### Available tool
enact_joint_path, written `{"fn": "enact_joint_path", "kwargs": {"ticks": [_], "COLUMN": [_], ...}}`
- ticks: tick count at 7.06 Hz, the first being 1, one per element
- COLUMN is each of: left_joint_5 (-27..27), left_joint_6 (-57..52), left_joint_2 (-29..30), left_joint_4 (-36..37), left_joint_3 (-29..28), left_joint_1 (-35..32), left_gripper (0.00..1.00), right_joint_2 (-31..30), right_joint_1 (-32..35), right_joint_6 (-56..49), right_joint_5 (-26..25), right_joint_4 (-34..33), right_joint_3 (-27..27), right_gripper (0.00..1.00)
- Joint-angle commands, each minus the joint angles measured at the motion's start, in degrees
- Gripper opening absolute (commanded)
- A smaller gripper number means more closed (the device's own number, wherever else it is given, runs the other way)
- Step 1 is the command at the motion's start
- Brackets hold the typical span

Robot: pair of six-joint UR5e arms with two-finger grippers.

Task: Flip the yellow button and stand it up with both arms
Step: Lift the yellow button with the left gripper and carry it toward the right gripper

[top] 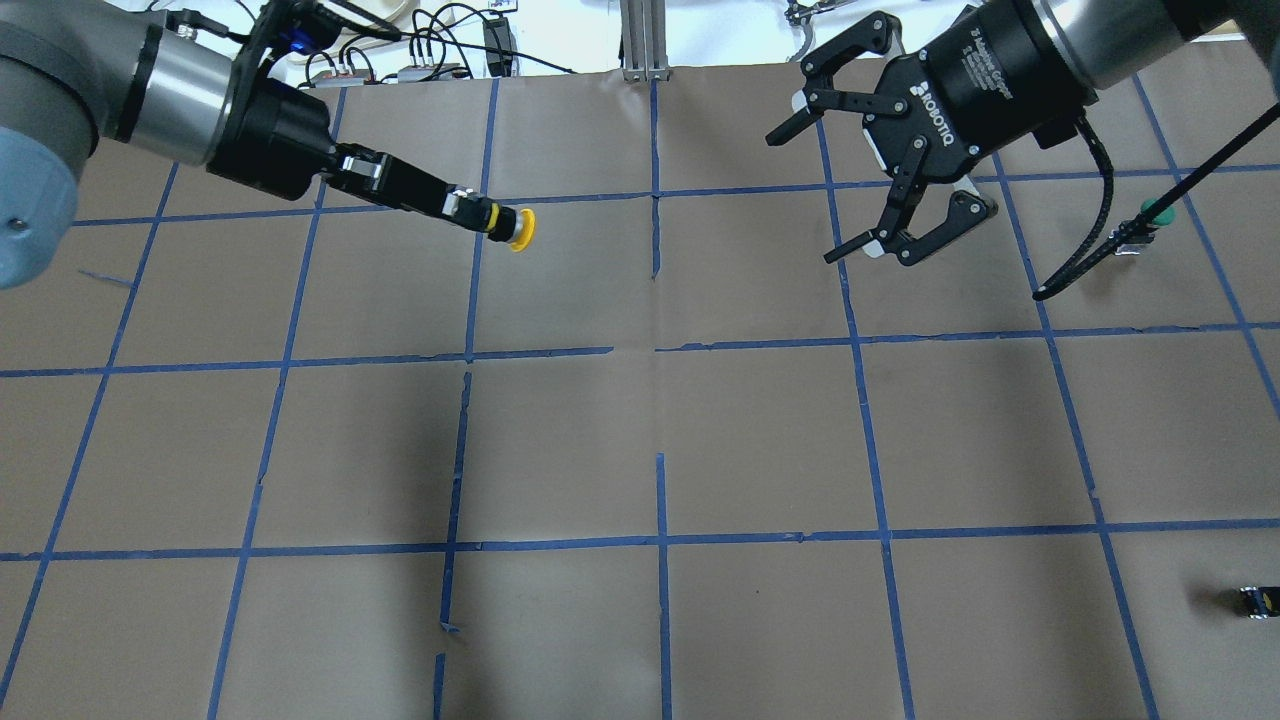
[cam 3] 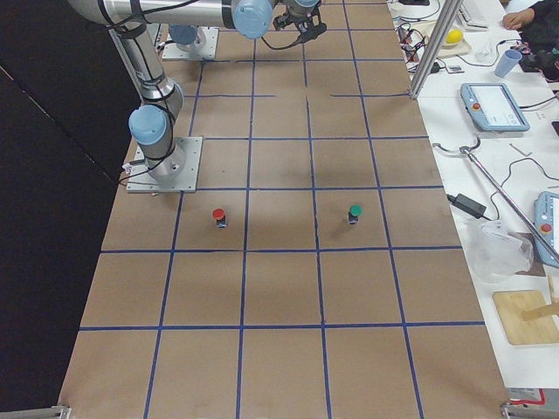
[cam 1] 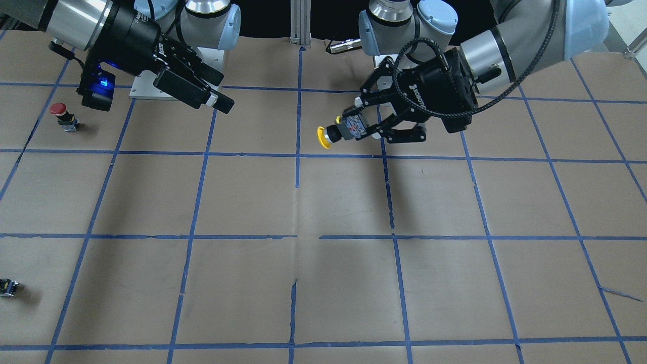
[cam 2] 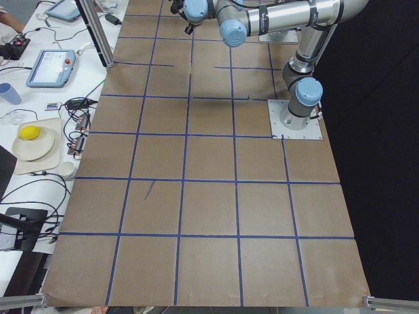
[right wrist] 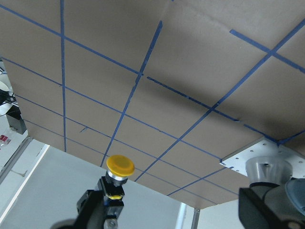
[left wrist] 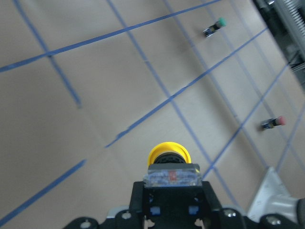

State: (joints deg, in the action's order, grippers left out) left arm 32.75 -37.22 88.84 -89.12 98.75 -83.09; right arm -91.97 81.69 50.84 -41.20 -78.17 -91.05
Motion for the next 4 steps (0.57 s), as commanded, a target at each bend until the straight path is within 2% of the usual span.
{"fn": "enact_joint_path", "kwargs": {"ticks": [1, 2, 4], "left_joint_5": [-16.9, -21.9, -28.9], "left_joint_6": [7.4, 8.0, 7.8], "left_joint_2": [-0.9, -0.9, -3.0], "left_joint_4": [0.4, 0.5, 0.6], "left_joint_3": [1.3, 3.1, 7.8], "left_joint_1": [-1.4, -1.6, -3.1], "left_gripper": [0.31, 0.31, 0.31], "right_joint_2": [0.1, -0.1, -0.9], "right_joint_1": [-4.6, -4.8, -4.7], "right_joint_6": [1.4, 1.6, 7.3], "right_joint_5": [9.2, 10.3, 16.1], "right_joint_4": [3.3, 3.7, 6.1], "right_joint_3": [-0.5, -0.5, -0.2], "right_gripper": [1.0, 1.0, 1.0]}}
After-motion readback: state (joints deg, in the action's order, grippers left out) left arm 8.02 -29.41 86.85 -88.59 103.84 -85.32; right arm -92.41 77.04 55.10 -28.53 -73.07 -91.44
